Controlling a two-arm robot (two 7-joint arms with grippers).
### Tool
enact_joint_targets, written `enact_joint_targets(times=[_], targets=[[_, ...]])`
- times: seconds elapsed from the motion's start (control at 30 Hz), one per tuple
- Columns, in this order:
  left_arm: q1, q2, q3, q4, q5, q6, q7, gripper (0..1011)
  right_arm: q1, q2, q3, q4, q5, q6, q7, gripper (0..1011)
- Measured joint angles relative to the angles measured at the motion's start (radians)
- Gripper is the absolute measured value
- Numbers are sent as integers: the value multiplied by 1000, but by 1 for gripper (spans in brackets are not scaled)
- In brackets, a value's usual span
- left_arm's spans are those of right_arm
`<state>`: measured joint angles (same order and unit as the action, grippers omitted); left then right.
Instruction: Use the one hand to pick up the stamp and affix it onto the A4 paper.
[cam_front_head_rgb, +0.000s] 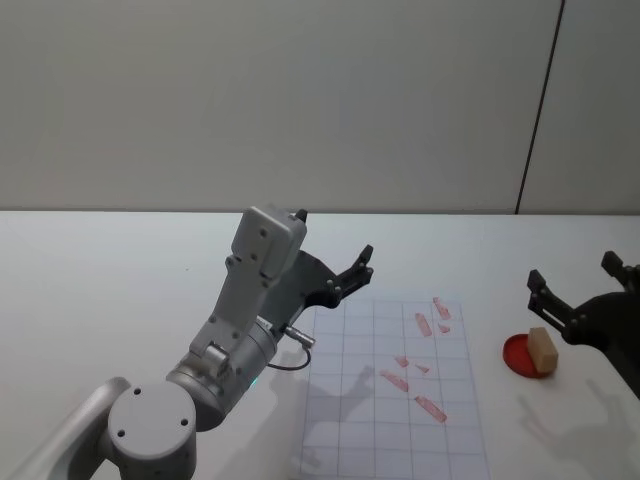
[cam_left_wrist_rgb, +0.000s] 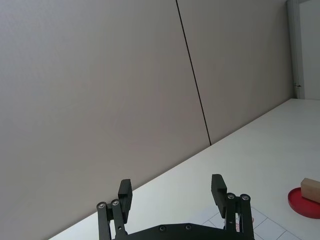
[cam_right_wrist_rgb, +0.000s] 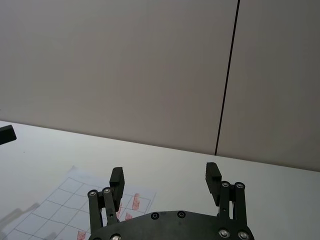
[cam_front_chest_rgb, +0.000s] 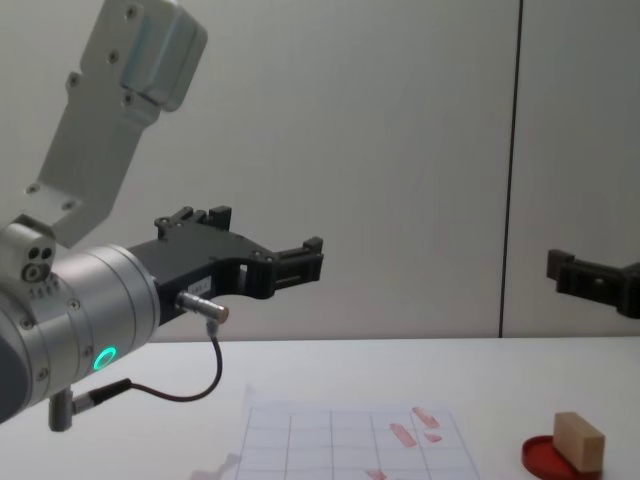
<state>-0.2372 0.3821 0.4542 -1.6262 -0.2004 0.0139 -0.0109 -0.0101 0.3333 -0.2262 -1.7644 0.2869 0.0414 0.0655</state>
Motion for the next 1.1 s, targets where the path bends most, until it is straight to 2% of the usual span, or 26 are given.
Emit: enact_joint_targets(times=[0.3,0.77,0.87,1.1], targets=[[0,0,0,0,0,0,0,1002,22,-20,-4,10,-15,75,-33,1001],[0,0,0,0,0,0,0,1002,58,-48,-9,33,-54,283,-92,1001],[0,0,0,0,0,0,0,1002,68,-56,-10,42,-59,345,-104,1001],[0,0,0,0,0,0,0,1002,85,-74,-12,60,-63,422,-118,1001]])
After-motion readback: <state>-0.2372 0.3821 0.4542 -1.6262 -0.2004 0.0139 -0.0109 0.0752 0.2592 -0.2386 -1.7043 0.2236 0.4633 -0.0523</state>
